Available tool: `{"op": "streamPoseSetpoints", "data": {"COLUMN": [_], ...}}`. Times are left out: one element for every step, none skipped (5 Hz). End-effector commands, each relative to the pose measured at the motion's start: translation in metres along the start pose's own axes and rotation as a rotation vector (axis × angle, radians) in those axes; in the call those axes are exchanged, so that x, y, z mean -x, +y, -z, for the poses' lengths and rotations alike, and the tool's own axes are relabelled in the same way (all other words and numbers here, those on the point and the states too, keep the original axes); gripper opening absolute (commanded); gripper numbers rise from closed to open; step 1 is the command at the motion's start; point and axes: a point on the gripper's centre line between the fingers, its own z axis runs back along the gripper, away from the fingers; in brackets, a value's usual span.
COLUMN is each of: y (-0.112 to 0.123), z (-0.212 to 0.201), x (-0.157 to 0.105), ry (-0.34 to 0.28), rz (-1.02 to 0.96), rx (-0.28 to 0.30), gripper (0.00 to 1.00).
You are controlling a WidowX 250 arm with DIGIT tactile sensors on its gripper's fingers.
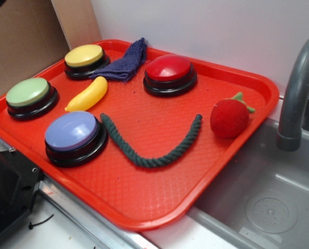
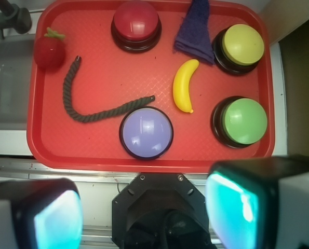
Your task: Push the green button.
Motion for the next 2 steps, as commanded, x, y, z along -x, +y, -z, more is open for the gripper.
{"op": "streamPoseSetpoints", "data": {"y": [0.000, 0.034], "z": [0.000, 0.019], "x": [0.000, -0.024], "ry": [0.000, -0.006], "rz": [0.000, -0.140], "rx": [0.000, -0.023], "gripper": [1.00, 1.00]}}
